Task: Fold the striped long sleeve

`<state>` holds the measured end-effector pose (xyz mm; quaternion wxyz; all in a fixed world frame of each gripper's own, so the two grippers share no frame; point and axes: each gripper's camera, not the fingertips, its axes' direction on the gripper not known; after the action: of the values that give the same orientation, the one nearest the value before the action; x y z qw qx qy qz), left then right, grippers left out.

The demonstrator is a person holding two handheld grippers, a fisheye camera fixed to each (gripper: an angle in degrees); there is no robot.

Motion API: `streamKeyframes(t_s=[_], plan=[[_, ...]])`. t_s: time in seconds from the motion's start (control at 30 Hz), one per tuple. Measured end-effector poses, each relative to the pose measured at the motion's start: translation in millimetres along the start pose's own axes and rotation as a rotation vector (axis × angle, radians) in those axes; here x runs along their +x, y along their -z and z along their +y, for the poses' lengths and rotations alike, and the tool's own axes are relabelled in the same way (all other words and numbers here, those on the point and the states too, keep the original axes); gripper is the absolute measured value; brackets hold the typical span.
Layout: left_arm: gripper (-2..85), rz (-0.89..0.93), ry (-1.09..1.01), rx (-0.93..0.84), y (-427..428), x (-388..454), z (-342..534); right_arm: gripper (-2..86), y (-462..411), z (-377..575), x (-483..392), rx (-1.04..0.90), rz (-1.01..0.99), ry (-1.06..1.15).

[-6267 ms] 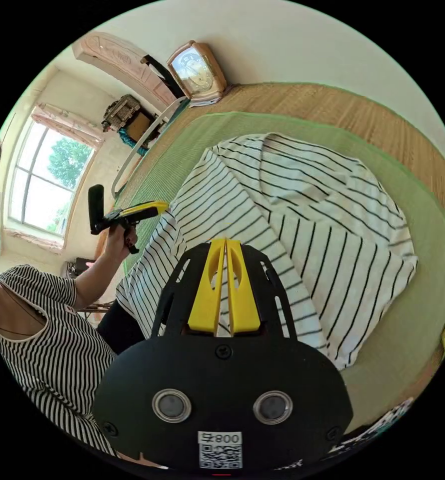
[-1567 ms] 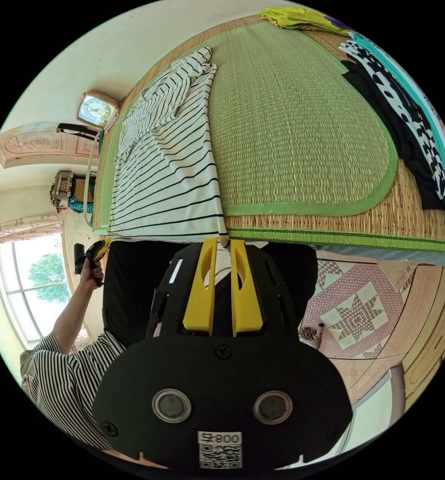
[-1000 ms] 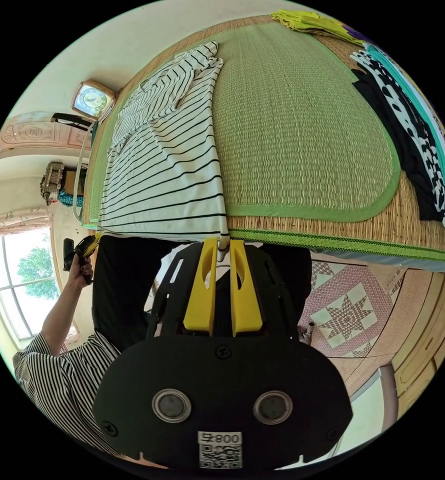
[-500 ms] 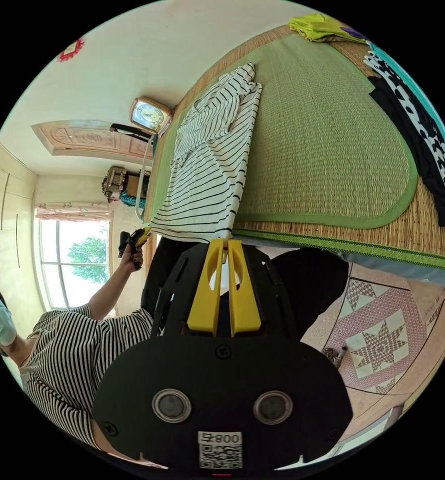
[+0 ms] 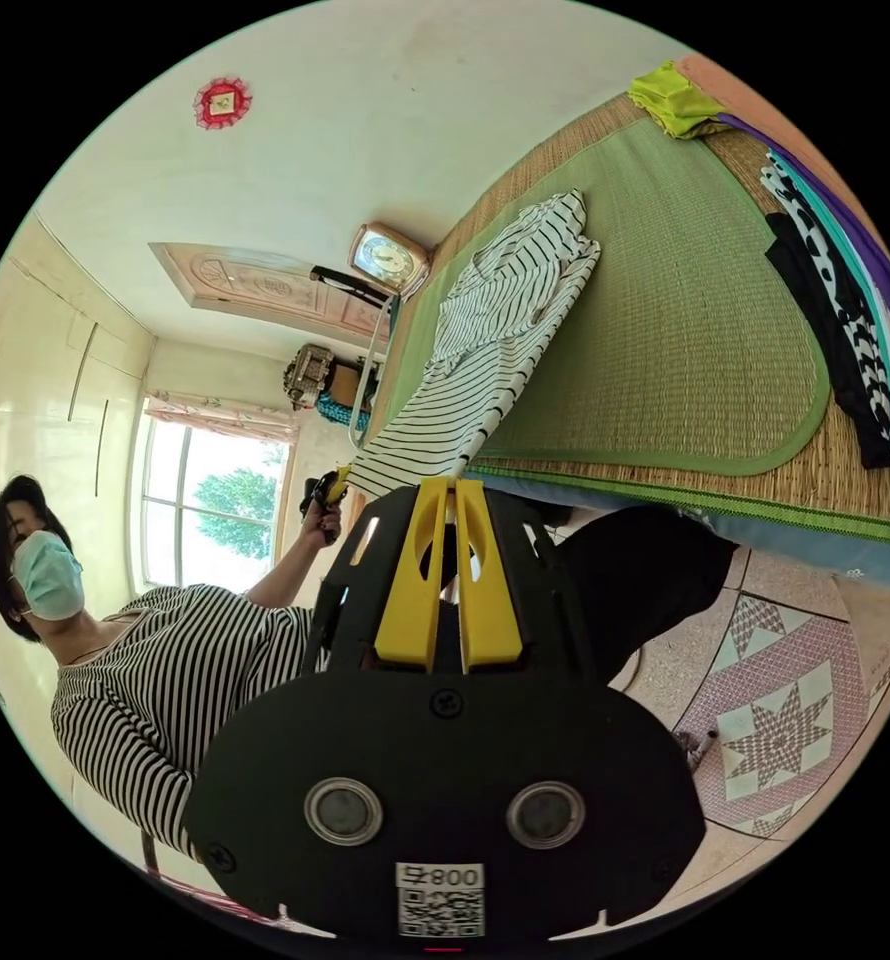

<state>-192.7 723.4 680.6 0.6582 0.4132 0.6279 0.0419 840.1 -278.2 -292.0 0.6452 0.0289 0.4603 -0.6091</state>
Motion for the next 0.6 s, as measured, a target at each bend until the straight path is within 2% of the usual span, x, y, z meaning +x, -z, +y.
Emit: streamKeyframes(t_s=[0.6], plan=[[1.0, 0.114, -0.012, 0.041, 56.3, 13.1, 43.3, 0.8, 51.6, 95.5, -23.7, 0.055, -0.102, -0.002]])
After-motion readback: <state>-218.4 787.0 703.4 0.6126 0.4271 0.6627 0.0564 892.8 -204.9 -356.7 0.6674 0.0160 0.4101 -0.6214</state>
